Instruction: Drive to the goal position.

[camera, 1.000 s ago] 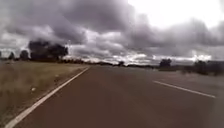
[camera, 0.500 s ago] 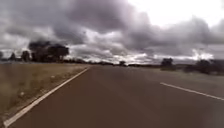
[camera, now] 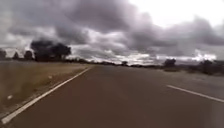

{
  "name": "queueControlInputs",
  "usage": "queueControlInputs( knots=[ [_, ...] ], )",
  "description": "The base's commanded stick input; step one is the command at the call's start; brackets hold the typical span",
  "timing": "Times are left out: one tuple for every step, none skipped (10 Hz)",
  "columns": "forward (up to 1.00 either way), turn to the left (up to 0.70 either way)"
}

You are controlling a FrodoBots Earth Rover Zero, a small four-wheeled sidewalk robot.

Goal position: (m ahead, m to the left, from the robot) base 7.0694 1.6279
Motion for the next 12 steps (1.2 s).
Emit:
queueControlInputs(
  knots=[
    [0.85, 0.04],
    [0.85, 0.04],
    [0.85, 0.04],
    [0.85, 0.04],
    [0.85, 0.04],
    [0.85, 0.04],
    [0.85, 0.04],
    [0.85, 0.04],
    [0.85, 0.04],
    [0.85, 0.04],
    [0.85, 0.04],
    [0.85, 0.04]
  ],
)
